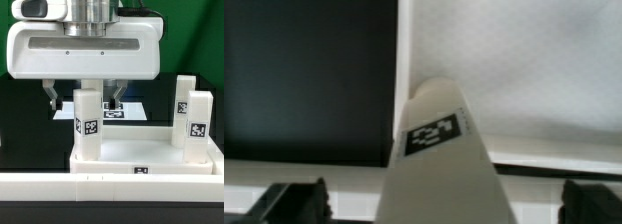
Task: Assemble desk
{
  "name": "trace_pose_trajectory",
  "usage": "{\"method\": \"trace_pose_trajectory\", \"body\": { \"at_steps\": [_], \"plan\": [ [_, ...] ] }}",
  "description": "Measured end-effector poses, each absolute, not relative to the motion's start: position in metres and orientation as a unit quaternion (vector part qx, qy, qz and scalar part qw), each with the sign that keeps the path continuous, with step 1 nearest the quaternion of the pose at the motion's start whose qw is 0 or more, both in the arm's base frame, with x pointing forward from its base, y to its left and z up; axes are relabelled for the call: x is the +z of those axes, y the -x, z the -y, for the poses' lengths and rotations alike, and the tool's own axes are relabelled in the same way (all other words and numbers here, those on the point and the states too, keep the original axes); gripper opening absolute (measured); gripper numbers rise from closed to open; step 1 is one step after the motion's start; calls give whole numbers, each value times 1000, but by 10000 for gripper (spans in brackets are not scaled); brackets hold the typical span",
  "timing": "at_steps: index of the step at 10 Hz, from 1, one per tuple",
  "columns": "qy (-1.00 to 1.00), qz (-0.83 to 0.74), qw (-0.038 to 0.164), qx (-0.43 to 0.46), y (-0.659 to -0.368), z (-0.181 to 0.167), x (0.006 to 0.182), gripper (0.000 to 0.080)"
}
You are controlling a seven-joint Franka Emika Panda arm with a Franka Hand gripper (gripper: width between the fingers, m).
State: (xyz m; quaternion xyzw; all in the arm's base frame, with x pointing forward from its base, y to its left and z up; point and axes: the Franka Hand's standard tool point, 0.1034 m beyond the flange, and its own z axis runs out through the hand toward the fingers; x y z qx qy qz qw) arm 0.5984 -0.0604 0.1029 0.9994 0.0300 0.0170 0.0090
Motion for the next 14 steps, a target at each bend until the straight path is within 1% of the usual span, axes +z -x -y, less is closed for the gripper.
{"method": "trace_pose_trajectory", "body": {
  "at_steps": [2, 3, 4, 5, 6, 8, 10, 14],
  "plan": [
    [-995, -102, 18, 15, -599, 62, 103, 649],
    [-994, -110, 19, 15, -599, 62, 103, 649],
    [-994, -108, 19, 15, -599, 62, 103, 559],
    [-994, -108, 19, 15, -599, 62, 103, 376],
    [-994, -108, 18, 14, -599, 62, 103, 288],
    [-996, -91, 18, 15, -599, 62, 103, 288],
    [-999, -32, 16, 16, -598, 63, 103, 288],
    [-990, 141, 13, 14, -595, 69, 103, 290]
  ]
}}
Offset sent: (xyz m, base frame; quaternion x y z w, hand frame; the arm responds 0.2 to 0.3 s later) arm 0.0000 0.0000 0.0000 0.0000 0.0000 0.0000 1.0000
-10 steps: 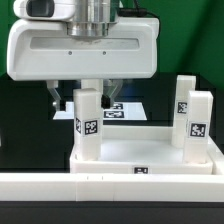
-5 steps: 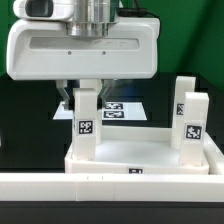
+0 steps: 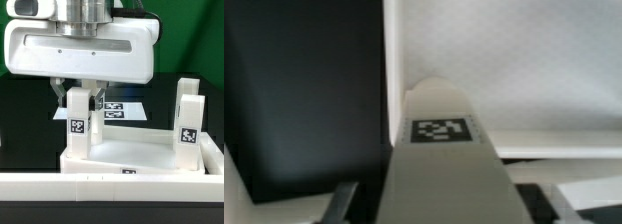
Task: Assemble desk
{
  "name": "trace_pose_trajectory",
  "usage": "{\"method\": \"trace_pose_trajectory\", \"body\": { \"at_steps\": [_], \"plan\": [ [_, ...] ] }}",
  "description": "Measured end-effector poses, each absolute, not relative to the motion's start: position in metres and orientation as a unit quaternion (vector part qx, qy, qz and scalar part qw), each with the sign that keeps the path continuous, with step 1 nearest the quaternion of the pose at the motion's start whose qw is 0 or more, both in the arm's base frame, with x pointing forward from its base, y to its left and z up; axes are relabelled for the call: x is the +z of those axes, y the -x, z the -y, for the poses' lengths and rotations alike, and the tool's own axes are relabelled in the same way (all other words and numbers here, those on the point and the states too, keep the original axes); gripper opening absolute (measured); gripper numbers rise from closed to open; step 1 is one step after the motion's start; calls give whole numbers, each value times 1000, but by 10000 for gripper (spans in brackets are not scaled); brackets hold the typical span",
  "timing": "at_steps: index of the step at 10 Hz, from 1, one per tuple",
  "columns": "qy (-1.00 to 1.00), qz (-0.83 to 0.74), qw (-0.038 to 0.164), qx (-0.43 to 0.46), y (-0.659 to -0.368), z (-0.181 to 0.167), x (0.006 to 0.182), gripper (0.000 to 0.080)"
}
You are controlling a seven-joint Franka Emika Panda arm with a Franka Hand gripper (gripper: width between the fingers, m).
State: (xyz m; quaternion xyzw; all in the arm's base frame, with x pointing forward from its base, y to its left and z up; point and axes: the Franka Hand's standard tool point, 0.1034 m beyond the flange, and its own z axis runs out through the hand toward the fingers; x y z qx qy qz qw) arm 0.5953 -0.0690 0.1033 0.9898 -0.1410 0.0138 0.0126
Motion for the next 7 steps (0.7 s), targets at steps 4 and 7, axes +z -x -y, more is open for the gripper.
{"method": "trace_pose_trajectory", "body": {
  "at_steps": [4, 7],
  "plan": [
    [-969, 245, 13, 10, -592, 73, 103, 299],
    [-968, 250, 15, 10, -591, 73, 102, 490]
  ]
}}
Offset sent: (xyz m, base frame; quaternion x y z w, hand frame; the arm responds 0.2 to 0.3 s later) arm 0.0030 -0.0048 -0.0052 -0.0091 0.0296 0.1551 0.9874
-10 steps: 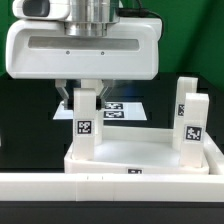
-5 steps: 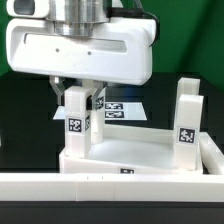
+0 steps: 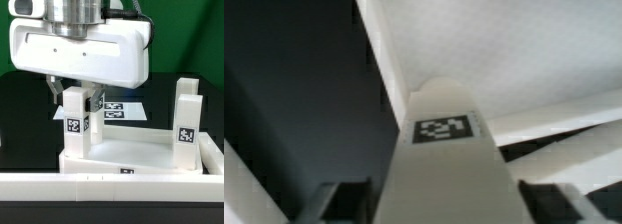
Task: Assemble desk
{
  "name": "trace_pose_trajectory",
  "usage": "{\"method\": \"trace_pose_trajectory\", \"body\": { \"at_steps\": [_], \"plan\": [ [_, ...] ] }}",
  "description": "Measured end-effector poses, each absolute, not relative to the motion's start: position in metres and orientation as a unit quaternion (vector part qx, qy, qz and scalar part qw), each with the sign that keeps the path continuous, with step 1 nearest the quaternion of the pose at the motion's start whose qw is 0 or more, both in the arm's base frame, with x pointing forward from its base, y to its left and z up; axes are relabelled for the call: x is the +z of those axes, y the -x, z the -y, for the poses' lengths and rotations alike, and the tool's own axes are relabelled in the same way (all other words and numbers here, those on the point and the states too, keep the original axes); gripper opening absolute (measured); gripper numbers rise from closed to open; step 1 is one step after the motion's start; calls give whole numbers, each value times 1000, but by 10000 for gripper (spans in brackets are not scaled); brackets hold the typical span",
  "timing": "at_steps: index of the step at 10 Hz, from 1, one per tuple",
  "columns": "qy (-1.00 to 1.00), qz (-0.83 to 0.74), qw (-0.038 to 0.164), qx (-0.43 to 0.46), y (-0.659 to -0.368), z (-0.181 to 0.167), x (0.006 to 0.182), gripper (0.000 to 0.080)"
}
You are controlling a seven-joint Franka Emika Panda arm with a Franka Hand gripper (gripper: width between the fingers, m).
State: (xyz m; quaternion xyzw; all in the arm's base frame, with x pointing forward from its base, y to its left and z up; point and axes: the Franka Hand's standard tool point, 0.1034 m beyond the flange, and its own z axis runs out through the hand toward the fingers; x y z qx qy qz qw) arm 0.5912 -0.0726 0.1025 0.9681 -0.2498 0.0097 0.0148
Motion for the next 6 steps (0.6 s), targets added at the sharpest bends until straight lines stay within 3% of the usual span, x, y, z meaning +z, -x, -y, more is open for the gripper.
{"method": "trace_pose_trajectory", "body": {
  "at_steps": [1, 2, 4, 6],
  "plan": [
    [-966, 257, 12, 11, -591, 68, 107, 490],
    [-963, 269, 7, 8, -589, 58, 114, 620],
    [-960, 279, 1, 0, -588, 40, 125, 641],
    [-960, 279, 2, -2, -587, 42, 122, 648]
  ]
}}
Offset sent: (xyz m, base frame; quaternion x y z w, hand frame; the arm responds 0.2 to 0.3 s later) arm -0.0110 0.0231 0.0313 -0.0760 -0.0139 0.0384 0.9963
